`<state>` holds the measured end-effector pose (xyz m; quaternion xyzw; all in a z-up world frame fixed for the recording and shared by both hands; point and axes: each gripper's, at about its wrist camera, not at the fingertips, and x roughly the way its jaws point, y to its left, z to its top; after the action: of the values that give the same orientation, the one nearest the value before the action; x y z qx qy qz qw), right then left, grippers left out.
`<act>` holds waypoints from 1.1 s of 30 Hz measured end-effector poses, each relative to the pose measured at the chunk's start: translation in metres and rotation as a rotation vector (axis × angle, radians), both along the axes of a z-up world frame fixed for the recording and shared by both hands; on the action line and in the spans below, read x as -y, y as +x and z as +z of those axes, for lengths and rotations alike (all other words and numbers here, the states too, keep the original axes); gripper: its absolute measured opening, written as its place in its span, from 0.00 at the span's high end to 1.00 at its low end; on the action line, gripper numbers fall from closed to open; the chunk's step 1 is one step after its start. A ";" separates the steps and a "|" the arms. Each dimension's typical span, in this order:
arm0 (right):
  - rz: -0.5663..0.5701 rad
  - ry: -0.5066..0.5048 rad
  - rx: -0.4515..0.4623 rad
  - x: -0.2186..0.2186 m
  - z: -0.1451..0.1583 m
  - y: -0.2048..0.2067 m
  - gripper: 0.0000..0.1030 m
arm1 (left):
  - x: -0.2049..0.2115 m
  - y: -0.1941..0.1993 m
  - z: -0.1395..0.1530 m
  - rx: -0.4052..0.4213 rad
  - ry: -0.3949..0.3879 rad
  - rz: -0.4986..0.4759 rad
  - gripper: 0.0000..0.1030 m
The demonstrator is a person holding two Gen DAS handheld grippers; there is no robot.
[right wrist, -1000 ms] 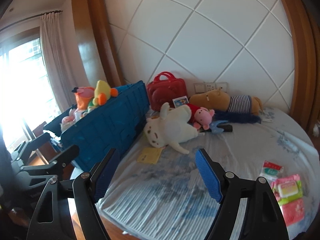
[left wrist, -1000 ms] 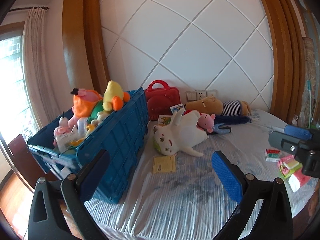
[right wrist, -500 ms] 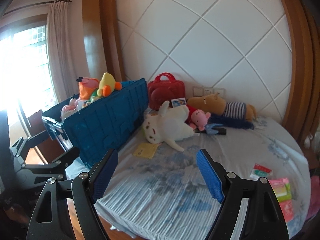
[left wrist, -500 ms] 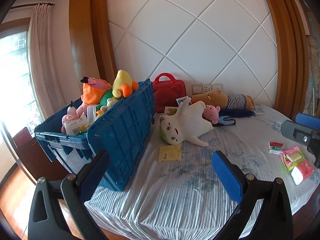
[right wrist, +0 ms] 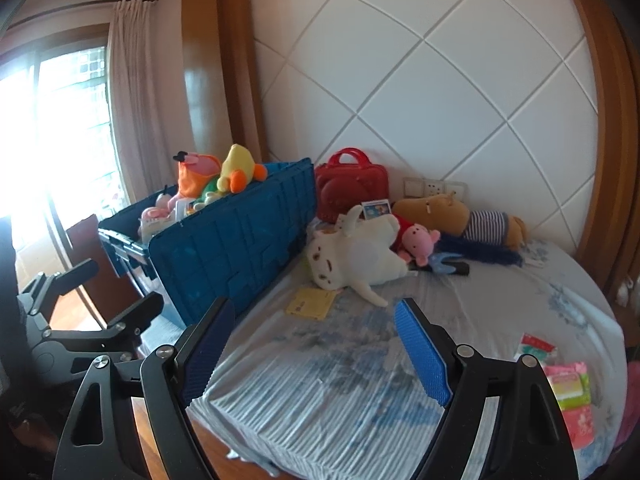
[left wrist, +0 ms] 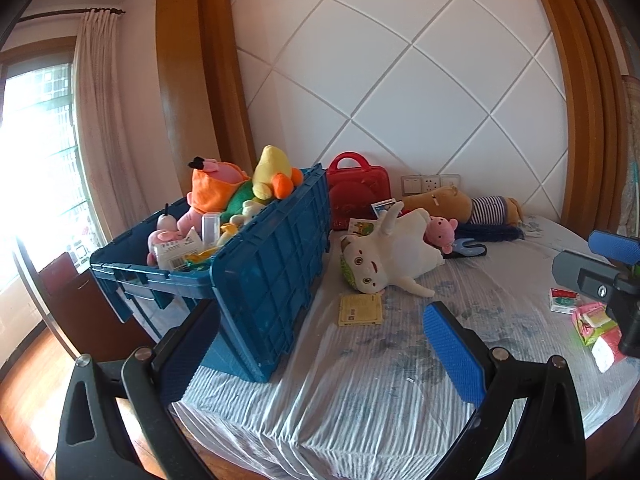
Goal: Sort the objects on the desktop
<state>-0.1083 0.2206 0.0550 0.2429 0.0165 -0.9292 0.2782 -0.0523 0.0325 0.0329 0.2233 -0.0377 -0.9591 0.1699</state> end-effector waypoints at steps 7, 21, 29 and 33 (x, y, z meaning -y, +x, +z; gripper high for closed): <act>0.011 0.003 0.009 0.009 -0.003 0.000 0.19 | 0.009 0.000 0.000 0.002 0.003 0.012 0.00; -0.001 0.005 0.006 0.002 0.000 0.001 0.19 | 0.003 -0.002 0.001 -0.001 0.005 -0.010 0.00; -0.008 0.007 -0.001 -0.001 0.002 0.004 0.19 | 0.002 -0.002 0.002 -0.005 0.008 -0.015 0.00; -0.008 0.007 0.000 -0.002 0.002 0.003 0.19 | 0.003 -0.003 0.002 -0.002 0.008 -0.017 0.00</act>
<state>-0.1049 0.2221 0.0569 0.2439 0.0186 -0.9302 0.2739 -0.0551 0.0295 0.0349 0.2227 -0.0355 -0.9609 0.1608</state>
